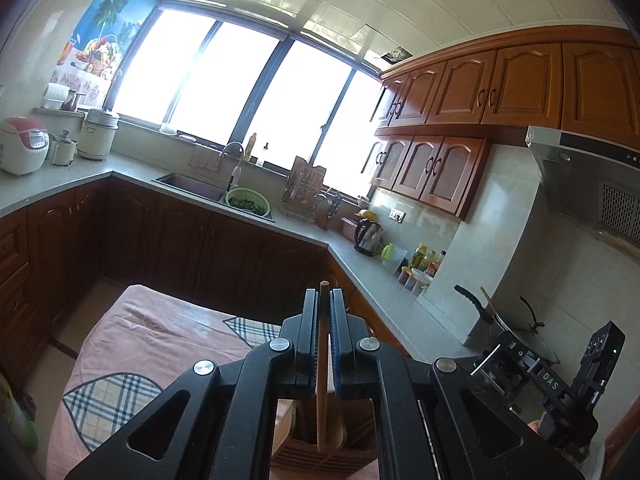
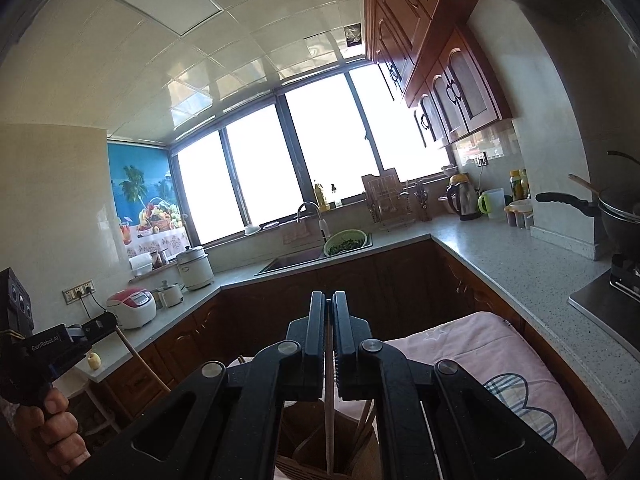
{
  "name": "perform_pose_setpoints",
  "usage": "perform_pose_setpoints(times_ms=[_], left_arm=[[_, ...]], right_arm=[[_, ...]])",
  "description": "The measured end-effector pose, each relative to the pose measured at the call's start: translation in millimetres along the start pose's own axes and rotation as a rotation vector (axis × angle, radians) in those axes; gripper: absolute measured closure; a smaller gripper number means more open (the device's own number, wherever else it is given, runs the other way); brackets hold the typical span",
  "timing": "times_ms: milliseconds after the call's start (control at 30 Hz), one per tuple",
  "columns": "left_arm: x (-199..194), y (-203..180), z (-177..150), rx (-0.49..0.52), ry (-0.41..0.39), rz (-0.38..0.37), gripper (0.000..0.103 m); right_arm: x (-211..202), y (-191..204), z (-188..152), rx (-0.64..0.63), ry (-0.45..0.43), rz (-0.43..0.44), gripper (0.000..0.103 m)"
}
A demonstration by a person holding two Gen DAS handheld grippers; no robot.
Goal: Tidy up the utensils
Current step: 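Lift the wooden chopstick with the left tool and carry it over the holder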
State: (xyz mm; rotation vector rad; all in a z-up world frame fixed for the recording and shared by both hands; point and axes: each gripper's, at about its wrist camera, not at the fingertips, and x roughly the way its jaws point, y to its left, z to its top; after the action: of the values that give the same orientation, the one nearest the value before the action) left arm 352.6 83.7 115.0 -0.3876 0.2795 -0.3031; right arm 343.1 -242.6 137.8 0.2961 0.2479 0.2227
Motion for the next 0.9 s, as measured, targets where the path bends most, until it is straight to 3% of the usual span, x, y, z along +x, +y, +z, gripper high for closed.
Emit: perform_pose_setpoints(times_ms=[400, 833, 900], left_arm=[[82.6, 25.2, -34.3, -0.072, 0.054, 0.041, 0.1], [144.3, 15.9, -63.4, -0.032, 0.174, 0.086, 0.099], [144.5, 13.8, -60.5, -0.024, 0.161, 0.09, 0.1]], right_arm=[[37.4, -20.6, -29.7, 0.032, 0.032, -0.018, 0.099], [66.3, -42.6, -76.7, 0.114, 0.118, -0.031, 0.099], [69.7, -43.2, -79.9, 0.113, 0.132, -0.031, 0.099]])
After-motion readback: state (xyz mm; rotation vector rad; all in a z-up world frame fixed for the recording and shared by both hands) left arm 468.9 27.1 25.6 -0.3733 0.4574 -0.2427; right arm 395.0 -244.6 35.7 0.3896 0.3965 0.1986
